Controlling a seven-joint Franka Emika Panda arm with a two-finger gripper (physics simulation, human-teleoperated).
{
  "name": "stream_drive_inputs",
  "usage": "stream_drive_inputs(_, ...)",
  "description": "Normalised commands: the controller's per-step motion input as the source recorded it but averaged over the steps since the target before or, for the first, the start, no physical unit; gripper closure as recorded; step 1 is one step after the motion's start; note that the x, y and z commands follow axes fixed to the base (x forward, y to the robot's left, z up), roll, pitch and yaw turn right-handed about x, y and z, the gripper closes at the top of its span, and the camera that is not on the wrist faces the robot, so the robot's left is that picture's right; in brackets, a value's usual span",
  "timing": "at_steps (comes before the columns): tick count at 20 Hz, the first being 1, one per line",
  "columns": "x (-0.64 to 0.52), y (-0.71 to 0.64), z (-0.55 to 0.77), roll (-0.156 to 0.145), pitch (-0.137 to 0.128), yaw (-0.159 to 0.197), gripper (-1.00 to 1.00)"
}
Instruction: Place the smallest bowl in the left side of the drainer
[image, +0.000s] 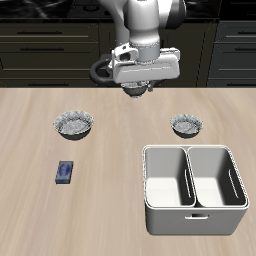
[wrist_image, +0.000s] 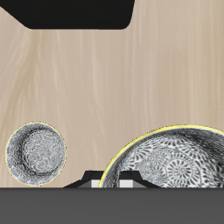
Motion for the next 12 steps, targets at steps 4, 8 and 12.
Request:
stream_drive_inputs(4, 0.11, 0.19, 0.27, 0.019, -0.02, 0.007, 1.0)
stream_drive_inputs(8, 0.2, 0.14, 0.22, 0.0, 0.011, 0.005, 1.0)
stream_drive_inputs(12, 0.26, 0.12, 0.25, -0.013, -0.002, -0.009, 1.0)
